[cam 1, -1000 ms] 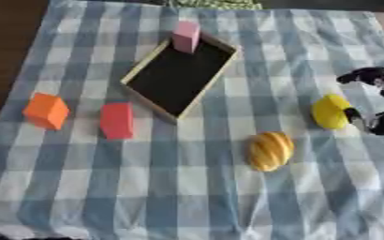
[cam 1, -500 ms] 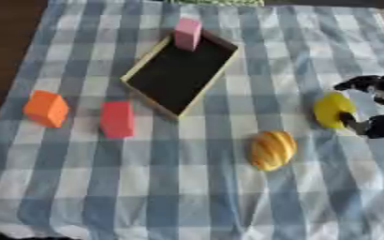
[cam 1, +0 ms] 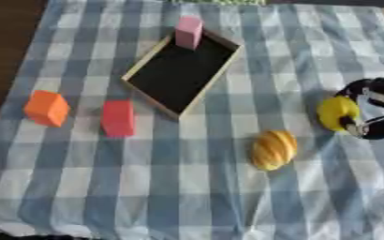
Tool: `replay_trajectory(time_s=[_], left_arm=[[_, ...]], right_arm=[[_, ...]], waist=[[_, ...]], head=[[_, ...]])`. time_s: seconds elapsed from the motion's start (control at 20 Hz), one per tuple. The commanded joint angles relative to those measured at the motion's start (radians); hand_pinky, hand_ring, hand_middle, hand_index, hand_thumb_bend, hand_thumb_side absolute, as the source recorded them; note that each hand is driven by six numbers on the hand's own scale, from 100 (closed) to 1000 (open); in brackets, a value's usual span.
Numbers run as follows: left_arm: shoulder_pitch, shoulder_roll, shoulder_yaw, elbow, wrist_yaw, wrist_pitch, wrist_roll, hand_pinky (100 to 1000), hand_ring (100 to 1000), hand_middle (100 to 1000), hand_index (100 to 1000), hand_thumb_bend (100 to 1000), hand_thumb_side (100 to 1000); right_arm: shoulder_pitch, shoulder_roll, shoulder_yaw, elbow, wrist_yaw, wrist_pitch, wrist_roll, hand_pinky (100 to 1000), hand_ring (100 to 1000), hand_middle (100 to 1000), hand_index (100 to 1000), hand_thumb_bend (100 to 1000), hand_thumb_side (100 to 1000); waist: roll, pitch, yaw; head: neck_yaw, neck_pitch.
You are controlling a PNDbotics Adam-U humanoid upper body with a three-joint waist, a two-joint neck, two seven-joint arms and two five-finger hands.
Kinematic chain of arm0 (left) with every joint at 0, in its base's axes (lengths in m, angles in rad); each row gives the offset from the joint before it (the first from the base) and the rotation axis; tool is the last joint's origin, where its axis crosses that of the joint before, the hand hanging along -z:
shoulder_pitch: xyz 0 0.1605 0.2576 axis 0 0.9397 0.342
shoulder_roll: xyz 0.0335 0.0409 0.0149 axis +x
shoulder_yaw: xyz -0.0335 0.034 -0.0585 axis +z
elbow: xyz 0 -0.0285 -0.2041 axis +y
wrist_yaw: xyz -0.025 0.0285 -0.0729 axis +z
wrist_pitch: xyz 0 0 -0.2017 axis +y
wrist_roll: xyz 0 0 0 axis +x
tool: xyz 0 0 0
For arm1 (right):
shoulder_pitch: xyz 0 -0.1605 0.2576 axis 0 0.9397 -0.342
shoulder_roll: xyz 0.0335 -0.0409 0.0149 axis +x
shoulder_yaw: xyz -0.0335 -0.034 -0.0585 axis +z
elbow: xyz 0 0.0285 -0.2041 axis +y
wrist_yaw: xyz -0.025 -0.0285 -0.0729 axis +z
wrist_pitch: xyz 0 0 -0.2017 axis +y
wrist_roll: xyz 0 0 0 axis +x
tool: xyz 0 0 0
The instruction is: Pick up objects on the table and place them in the box.
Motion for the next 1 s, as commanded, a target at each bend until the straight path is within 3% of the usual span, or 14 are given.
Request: replay_trajectory(time_s=[0.05, 0.25, 0.5, 0.6, 0.75, 0.9, 1.0], left_arm=[[-0.006, 0.016, 0.004, -0.013, 0.004, 0.002, -0.001, 788, 760, 647, 787, 100, 630], [-0.006, 0.017, 0.003, -0.016, 0.003, 0.005, -0.001, 788, 761, 648, 788, 100, 629], [-0.005, 0.022, 0.002, -0.018, 0.001, 0.006, 0.000, 788, 762, 649, 788, 100, 627], [-0.006, 0.025, -0.001, -0.018, 0.001, 0.006, -0.002, 789, 763, 649, 788, 100, 627], [-0.011, 0.024, -0.008, -0.019, 0.004, 0.010, -0.008, 789, 764, 650, 788, 100, 627], [-0.017, 0.023, -0.014, -0.022, 0.008, 0.013, -0.015, 789, 764, 651, 789, 100, 626], [-0.021, 0.022, -0.018, -0.022, 0.011, 0.015, -0.018, 789, 765, 651, 789, 100, 626]], right_arm=[[-0.007, -0.025, -0.029, -0.041, -0.031, 0.018, -0.066, 873, 830, 388, 583, 100, 209], [-0.017, -0.033, -0.050, -0.109, -0.093, 0.032, -0.123, 875, 831, 391, 598, 100, 201], [-0.074, -0.056, -0.078, -0.282, -0.178, 0.037, -0.110, 881, 829, 390, 609, 100, 178], [-0.138, -0.060, -0.072, -0.352, -0.205, 0.036, -0.084, 884, 824, 393, 611, 100, 163], [-0.286, -0.030, -0.018, -0.387, -0.238, 0.017, -0.017, 887, 821, 401, 616, 100, 154], [-0.433, 0.038, 0.057, -0.364, -0.234, 0.011, 0.075, 888, 820, 415, 624, 100, 158], [-0.517, 0.108, 0.098, -0.296, -0.199, 0.008, 0.111, 890, 824, 421, 629, 100, 159]], waist=[[0.011, -0.008, -0.002], [0.008, -0.016, -0.002], [0.004, -0.023, 0.000], [0.001, -0.026, 0.003], [-0.004, -0.032, 0.009], [-0.007, -0.037, 0.015], [-0.007, -0.039, 0.023]], head=[[0.001, 0.004], [0.001, 0.004], [-0.001, 0.004], [-0.005, 0.004], [-0.017, 0.004], [-0.028, 0.004], [-0.037, 0.004]])
